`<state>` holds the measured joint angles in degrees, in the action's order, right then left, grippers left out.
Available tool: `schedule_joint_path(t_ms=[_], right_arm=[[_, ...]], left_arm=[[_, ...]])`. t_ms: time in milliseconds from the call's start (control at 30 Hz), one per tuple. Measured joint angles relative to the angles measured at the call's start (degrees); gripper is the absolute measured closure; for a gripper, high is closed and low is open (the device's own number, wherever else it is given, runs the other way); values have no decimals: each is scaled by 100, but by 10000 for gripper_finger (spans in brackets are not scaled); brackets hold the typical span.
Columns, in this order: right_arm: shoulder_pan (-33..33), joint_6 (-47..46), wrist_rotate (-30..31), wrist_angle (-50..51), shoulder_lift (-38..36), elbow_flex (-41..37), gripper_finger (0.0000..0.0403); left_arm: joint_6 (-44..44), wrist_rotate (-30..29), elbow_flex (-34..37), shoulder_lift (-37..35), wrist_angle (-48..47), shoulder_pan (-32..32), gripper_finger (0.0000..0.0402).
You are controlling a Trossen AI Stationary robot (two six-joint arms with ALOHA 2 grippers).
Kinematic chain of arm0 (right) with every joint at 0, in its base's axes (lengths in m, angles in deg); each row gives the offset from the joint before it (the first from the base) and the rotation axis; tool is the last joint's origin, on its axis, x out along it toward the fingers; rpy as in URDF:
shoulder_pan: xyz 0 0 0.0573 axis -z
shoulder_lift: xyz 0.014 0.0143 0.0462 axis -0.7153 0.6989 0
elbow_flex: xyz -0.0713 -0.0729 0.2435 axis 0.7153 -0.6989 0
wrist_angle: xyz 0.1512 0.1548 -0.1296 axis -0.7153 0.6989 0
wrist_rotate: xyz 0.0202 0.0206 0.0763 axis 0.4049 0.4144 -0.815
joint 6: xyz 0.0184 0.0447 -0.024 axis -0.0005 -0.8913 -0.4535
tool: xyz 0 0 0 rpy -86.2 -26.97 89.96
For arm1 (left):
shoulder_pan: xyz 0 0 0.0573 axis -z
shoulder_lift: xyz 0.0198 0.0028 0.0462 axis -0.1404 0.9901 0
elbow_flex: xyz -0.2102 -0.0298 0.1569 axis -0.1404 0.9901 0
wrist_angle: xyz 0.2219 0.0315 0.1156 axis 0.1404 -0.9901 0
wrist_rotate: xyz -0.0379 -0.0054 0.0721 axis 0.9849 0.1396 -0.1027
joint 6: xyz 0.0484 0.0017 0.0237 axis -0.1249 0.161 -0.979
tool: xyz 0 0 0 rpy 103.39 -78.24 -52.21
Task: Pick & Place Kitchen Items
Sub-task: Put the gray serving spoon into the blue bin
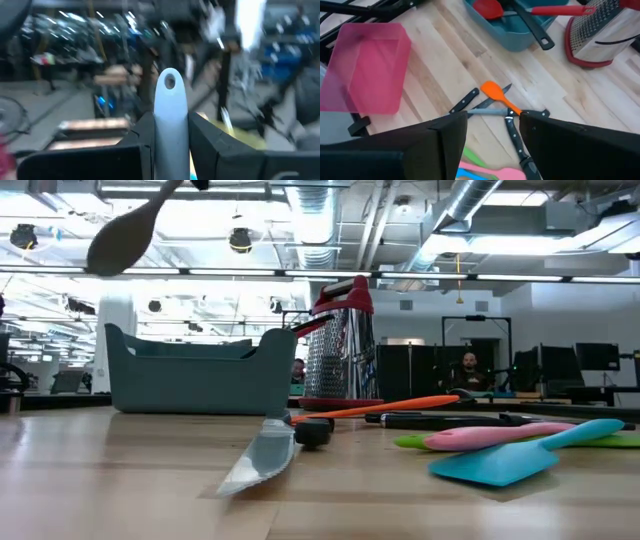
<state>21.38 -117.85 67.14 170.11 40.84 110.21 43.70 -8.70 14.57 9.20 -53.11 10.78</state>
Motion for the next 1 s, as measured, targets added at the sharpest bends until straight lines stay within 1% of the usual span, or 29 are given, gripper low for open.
schedule_joint_path(t_ms=[133,267,400,533,800,933,1000], right_arm=[[109,157,20,-2,0,0,212],[229,365,40,-31,0,0,212],[356,531,42,-43,0,0,212],[479,712,42,-44,0,0,212],[673,813,37,-39,0,0,212],[690,919,8,-33,0,0,212],[689,961,-3,-25,0,0,212]], left_arm=[[-19,143,-9,-536,184,-507,342],[-255,132,-9,-561,215,-1022,342],[-304,217,-6,-126,370,-1410,342],[-560,419,-7,432,558,-1814,342],[-565,1435,-7,1661,862,-2784,342],[-557,1809,-7,2184,1182,-3082,342],[-446,1874,-7,2435,1473,-3153,342]])
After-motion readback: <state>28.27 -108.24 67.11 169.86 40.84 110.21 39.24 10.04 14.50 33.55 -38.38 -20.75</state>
